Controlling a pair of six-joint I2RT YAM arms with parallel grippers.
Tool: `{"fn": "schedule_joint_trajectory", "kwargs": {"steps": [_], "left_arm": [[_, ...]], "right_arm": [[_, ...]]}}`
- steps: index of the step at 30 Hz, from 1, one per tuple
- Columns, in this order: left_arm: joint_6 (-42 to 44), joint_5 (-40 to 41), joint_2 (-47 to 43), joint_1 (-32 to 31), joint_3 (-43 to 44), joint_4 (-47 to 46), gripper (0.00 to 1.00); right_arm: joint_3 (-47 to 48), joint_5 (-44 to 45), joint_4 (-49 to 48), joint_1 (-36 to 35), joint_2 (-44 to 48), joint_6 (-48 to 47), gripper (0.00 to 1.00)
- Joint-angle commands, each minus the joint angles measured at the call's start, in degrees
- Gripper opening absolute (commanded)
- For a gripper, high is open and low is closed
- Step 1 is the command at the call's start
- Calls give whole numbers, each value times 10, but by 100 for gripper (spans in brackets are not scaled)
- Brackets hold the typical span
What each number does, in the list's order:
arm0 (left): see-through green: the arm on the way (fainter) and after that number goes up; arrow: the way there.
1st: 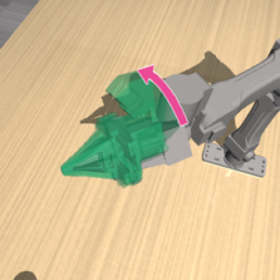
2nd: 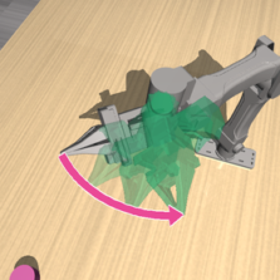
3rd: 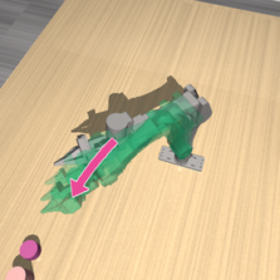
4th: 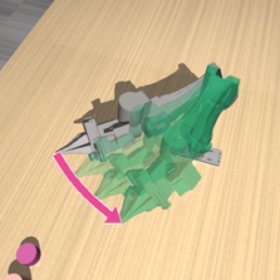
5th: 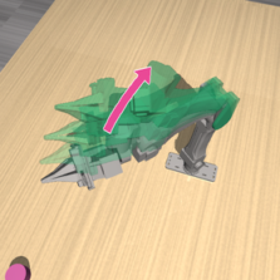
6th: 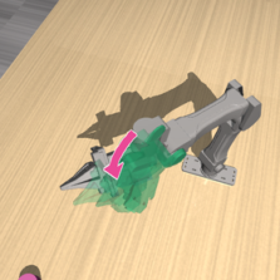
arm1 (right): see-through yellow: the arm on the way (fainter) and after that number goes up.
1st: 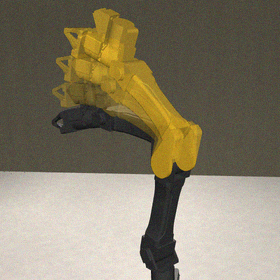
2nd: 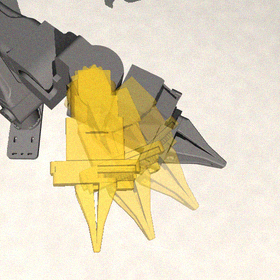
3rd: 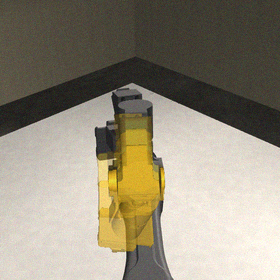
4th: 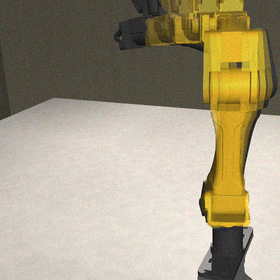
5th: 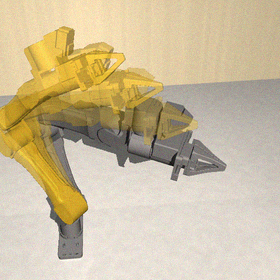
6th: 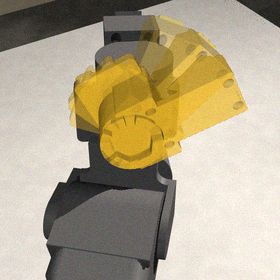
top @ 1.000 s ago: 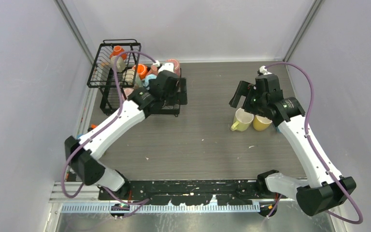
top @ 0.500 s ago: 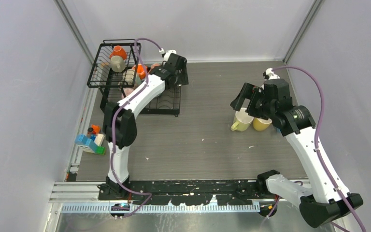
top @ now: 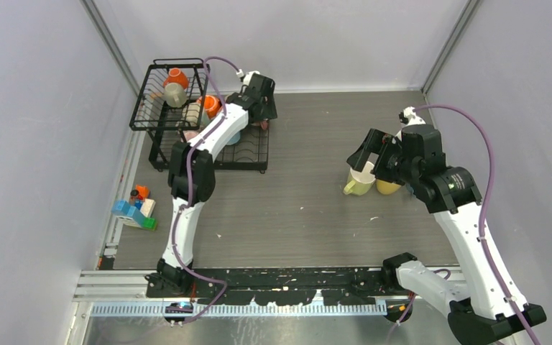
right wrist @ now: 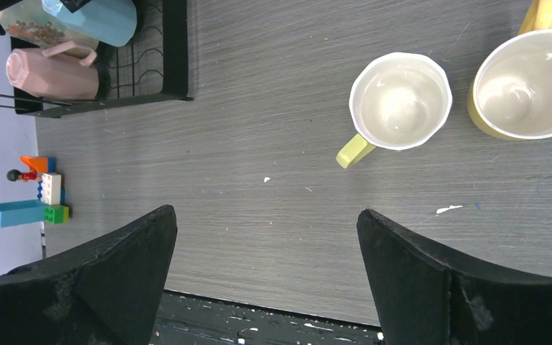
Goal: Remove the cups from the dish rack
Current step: Unload the cup from the dish rack.
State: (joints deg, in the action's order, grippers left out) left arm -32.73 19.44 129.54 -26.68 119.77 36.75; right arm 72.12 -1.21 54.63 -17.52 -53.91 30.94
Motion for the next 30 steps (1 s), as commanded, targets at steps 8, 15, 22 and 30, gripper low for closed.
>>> {"fn": "schedule_joint_trajectory", "kwargs": {"steps": [8,15,22,30], "left_arm": [[-8,10,31,-1,49,-21,64],[13,17,46,-1,51,-36,52],[23,22,29,-2,18,-70,35],[48,24,-4,-1,-31,-94,16]], "right_arm": [[18,-6,5,1,20,10,100],[8,-5,2,1,26,8,100],[-6,-7,-3,1,31,5,100],[-16,-10,-13,1,31,6,100]]}}
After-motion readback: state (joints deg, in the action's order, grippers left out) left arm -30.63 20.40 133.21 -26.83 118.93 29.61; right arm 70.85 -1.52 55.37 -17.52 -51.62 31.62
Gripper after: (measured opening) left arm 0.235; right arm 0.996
